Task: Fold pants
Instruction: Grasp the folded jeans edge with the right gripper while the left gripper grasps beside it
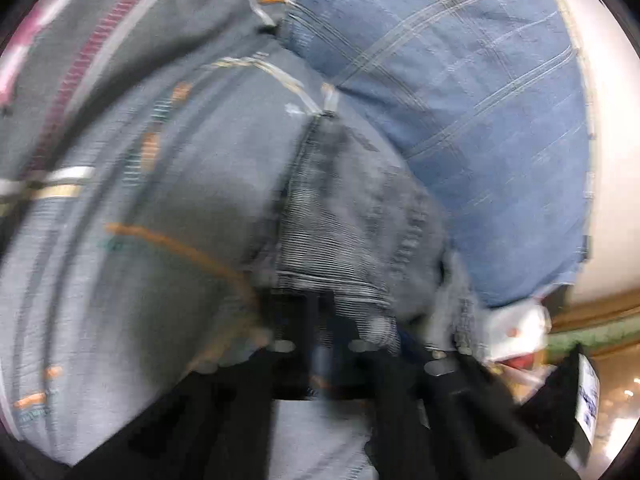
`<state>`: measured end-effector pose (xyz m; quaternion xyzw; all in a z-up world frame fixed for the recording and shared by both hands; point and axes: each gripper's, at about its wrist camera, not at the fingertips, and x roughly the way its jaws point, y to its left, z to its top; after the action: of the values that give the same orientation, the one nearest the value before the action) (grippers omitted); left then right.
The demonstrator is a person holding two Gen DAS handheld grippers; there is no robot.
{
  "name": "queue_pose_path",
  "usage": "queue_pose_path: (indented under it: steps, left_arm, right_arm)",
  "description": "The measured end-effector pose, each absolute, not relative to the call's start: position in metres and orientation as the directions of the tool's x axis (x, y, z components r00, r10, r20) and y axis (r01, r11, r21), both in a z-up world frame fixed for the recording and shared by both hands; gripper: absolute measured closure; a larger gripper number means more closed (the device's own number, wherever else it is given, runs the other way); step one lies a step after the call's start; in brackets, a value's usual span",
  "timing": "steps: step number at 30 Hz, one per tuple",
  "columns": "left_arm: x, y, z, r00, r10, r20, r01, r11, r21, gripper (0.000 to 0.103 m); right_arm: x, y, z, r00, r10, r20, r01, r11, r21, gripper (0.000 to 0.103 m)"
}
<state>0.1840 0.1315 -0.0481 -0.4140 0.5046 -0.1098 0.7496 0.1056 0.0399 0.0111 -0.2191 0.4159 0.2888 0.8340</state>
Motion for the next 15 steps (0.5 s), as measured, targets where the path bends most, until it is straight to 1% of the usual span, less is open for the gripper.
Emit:
queue_pose_path:
  steps: [2,4,5,7,8,9,11,12,13,14,15]
  left_arm:
    - [0.190,0.132,-0.033,0.485,-0.608,-0.629,-0.232,0.604,-0.762,0.103]
    - [0.196,0.133,0.011,0.579,-0.559,-0.593,-0.124,0.659,-0.742,0.103]
    - [0.197,0.135,0.030,0.621,-0.548,-0.560,-0.086,0.663,-0.744,0.103]
    - [0.203,0.136,0.056,0.640,-0.561,-0.524,-0.022,0.668,-0.743,0.103]
    - [0.204,0.136,0.061,0.648,-0.552,-0.524,-0.011,0.682,-0.731,0.103]
    - [0.206,0.137,0.061,0.653,-0.525,-0.546,-0.021,0.708,-0.705,0.103]
    - [0.206,0.138,0.046,0.631,-0.515,-0.580,-0.038,0.726,-0.686,0.103]
    - [0.205,0.139,0.032,0.603,-0.515,-0.609,-0.070,0.726,-0.684,0.101]
    - [0.208,0.139,0.014,0.564,-0.517,-0.644,-0.119,0.721,-0.683,0.091]
    - [0.208,0.140,0.001,0.534,-0.521,-0.666,-0.155,0.714,-0.683,0.069]
    - [0.207,0.144,-0.017,0.502,-0.524,-0.688,-0.209,0.699,-0.684,0.058]
  right_arm:
    - [0.111,0.032,0.023,0.491,0.344,-0.800,-0.641,0.765,-0.064,0.080]
    - [0.112,0.025,0.037,0.514,0.370,-0.774,-0.626,0.779,-0.043,0.081]
    - [0.113,0.022,0.048,0.535,0.384,-0.752,-0.615,0.788,-0.036,0.081]
    - [0.115,0.014,0.064,0.568,0.417,-0.709,-0.594,0.805,-0.002,0.081]
    - [0.117,0.012,0.066,0.574,0.423,-0.702,-0.585,0.811,0.011,0.081]
    - [0.119,0.012,0.066,0.573,0.423,-0.702,-0.577,0.816,0.022,0.081]
    - [0.124,0.021,0.052,0.540,0.421,-0.729,-0.587,0.809,0.032,0.081]
    - [0.125,0.026,0.043,0.521,0.415,-0.746,-0.596,0.802,0.030,0.081]
    - [0.125,0.030,0.035,0.507,0.405,-0.760,-0.598,0.801,0.028,0.081]
    - [0.125,0.033,0.025,0.490,0.400,-0.775,-0.597,0.801,0.036,0.081]
    - [0.124,0.033,0.020,0.481,0.398,-0.781,-0.592,0.805,0.046,0.081]
